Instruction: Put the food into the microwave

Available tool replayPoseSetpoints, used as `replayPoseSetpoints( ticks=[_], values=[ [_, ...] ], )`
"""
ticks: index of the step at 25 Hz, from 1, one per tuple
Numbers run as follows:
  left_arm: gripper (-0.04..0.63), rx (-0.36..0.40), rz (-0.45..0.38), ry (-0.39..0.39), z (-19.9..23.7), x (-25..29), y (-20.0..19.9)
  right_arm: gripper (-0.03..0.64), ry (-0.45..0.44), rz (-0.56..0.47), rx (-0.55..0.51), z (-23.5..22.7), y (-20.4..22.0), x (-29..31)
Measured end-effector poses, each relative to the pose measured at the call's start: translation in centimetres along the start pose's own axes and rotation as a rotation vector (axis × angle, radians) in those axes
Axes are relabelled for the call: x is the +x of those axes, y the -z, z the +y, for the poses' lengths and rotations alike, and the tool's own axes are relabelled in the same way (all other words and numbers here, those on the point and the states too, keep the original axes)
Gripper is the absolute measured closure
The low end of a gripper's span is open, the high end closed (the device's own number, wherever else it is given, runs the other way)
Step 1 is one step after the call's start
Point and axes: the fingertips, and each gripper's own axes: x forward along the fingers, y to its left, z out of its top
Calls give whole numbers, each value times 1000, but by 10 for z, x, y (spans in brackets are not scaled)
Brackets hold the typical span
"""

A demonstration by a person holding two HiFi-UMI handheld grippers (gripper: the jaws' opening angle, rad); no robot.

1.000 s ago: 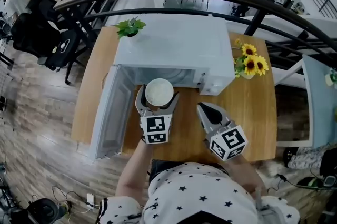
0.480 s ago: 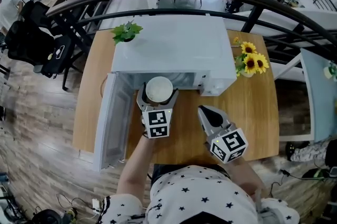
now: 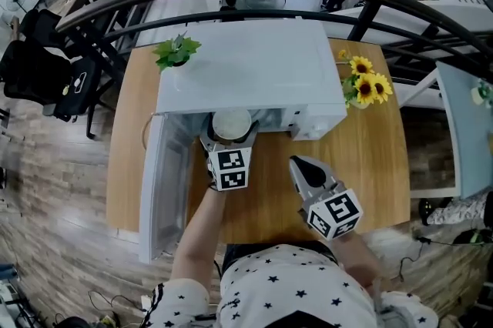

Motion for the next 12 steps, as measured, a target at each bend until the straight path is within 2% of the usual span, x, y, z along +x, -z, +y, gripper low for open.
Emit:
replayPoseSetpoints(
  ticks=[12],
  values=[
    [81, 6, 37, -3, 10, 34, 18, 611, 24, 24, 23, -5, 11, 11]
  ],
)
